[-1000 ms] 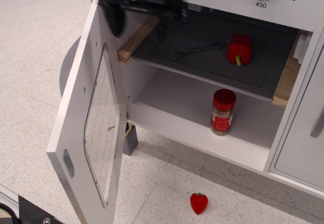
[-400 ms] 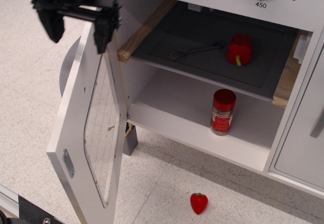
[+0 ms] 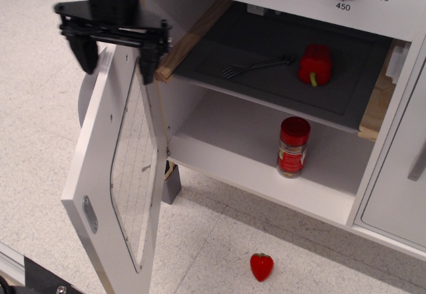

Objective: Close oven

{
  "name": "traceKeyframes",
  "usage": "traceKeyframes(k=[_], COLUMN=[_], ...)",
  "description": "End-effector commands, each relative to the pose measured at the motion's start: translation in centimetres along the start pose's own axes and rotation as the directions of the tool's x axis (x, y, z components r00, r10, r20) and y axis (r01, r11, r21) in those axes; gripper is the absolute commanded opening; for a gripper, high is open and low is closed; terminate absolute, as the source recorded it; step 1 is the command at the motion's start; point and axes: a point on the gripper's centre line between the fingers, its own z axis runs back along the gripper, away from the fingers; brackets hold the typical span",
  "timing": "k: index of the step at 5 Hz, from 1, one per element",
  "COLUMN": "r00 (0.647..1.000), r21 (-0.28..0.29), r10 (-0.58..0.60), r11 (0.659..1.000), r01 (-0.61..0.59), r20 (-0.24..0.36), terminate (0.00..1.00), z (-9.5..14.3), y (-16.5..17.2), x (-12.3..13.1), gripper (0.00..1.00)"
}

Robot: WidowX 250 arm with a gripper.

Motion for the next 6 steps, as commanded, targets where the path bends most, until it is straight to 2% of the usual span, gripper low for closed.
traceKeyframes(k=[1,3,4,5,6], r00=[0.993,0.990,0.983,0.962,0.923], r21=[0.001,-0.061,-0.076,-0.076,-0.070], r10=[0.107,0.130,0.182,0.274,0.384], r11=[0.994,0.990,0.981,0.959,0.921], r01=[-0.107,-0.126,-0.179,-0.273,-0.384], r20=[0.041,0.058,0.036,0.004,-0.012], terminate=[0.00,0.00,0.00,0.00,0.00], z=[-0.8,1.0,1.9,2.3,2.1], y=[-3.2,-8.4,-11.1,-13.5,-14.9], x=[1.6,1.0,1.6,3.1,4.6], gripper=[1.00,1.00,1.00,1.00,1.00])
